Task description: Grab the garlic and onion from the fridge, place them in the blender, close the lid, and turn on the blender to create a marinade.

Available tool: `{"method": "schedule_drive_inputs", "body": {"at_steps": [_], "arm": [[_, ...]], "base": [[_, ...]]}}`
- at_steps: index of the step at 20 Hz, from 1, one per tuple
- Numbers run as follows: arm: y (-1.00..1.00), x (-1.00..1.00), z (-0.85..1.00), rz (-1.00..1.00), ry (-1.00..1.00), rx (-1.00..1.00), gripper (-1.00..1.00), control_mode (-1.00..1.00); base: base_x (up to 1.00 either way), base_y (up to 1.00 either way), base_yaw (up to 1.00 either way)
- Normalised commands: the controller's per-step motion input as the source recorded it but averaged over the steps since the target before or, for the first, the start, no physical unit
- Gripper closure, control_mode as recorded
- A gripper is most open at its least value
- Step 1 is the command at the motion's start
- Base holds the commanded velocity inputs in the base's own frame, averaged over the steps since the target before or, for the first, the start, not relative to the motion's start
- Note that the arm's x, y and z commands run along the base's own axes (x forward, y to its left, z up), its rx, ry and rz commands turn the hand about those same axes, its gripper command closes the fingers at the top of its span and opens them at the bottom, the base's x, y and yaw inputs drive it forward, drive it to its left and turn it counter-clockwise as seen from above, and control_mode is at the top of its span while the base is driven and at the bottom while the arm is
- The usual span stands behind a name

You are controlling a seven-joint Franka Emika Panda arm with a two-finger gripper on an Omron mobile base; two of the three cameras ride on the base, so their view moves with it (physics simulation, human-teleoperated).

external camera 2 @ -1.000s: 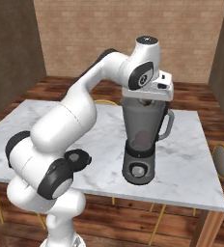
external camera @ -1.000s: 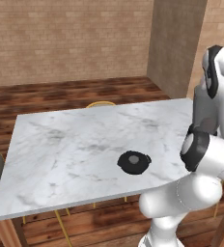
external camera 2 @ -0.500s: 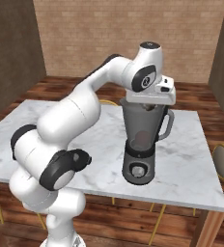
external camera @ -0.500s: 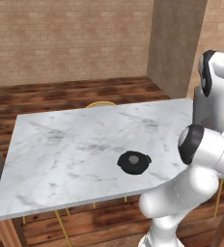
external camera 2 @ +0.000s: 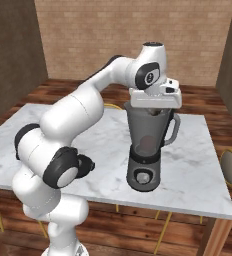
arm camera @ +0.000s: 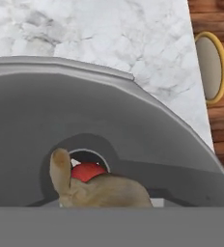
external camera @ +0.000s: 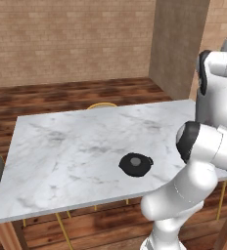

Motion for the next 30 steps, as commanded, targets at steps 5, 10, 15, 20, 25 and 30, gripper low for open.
{"method": "schedule_drive_inputs", "body": {"at_steps": [5, 10, 15, 20, 25, 30], "arm": [[0.05, 0.00, -0.61, 0.01, 0.05, 0.00, -1.00, -1.00], [0.01, 0.00, -0.24, 0.00, 0.00, 0.00, -1.00, -1.00], [0.11, 0.00, -0.06, 0.00, 0.00, 0.00, -1.00, -1.00], [0.29, -0.04, 0.16, 0.00, -0.13, 0.00, -1.00, -1.00], [0.72, -0.19, 0.62, 0.00, -0.33, -0.05, -1.00, -1.00], [0.89, -0.49, 0.44, 0.01, -0.35, -0.05, -1.00, -1.00]], "base": [[0.00, 0.00, 0.00], [0.00, 0.00, 0.00], [0.00, 0.00, 0.00], [0.00, 0.00, 0.00], [0.00, 0.00, 0.00], [0.00, 0.00, 0.00]]}}
